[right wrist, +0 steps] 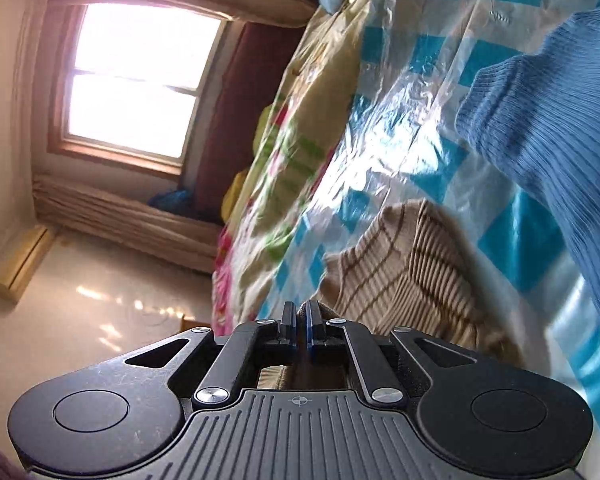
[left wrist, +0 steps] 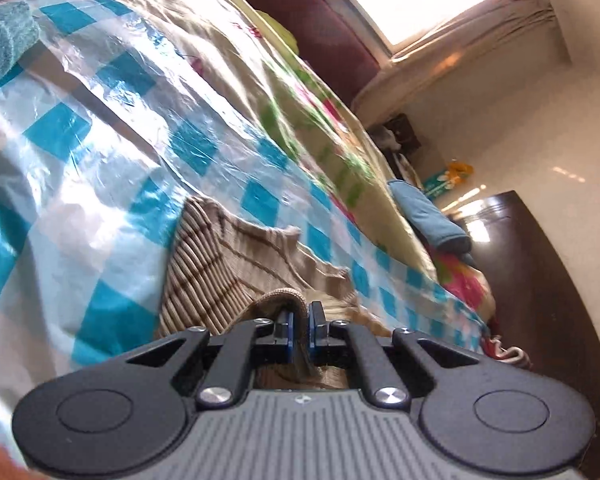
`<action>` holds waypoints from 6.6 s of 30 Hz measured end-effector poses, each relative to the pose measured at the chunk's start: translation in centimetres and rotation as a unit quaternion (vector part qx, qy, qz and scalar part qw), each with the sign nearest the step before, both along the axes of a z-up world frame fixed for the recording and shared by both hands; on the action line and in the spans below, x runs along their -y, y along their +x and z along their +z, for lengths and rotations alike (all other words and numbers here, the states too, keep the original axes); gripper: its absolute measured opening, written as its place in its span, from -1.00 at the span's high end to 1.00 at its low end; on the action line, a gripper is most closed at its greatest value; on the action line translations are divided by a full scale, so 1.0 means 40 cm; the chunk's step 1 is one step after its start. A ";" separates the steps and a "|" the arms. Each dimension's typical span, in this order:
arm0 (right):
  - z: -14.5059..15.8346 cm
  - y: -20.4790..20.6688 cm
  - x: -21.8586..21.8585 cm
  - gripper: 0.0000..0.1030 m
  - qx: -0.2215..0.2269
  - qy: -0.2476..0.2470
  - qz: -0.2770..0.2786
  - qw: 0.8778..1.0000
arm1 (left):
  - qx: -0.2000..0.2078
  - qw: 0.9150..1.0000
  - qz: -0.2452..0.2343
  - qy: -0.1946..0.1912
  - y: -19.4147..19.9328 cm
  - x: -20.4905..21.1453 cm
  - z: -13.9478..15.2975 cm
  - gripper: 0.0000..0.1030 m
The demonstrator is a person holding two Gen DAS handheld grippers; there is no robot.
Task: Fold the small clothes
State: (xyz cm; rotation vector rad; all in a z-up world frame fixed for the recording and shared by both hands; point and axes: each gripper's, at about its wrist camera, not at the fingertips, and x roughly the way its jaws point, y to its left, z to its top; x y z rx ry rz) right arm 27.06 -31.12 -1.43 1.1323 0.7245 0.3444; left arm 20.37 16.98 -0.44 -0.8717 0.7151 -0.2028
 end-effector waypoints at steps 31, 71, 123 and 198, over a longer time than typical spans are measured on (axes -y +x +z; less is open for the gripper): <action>0.010 0.133 -0.239 0.86 0.057 -0.397 0.142 0.905 | -0.035 0.996 0.013 0.081 0.004 -0.016 -0.053 0.03; 0.036 0.131 -0.066 0.89 0.063 -0.286 -0.002 0.956 | -0.007 0.985 0.005 0.170 0.128 0.001 -0.018 0.75; -0.071 0.209 -0.516 0.95 0.057 -0.425 0.147 0.892 | 0.014 0.935 -0.006 0.354 -0.020 0.125 -0.062 0.22; -0.012 -0.134 -0.250 0.73 0.032 -0.469 0.136 0.872 | -0.065 0.970 0.037 0.230 -0.253 0.065 -0.109 0.03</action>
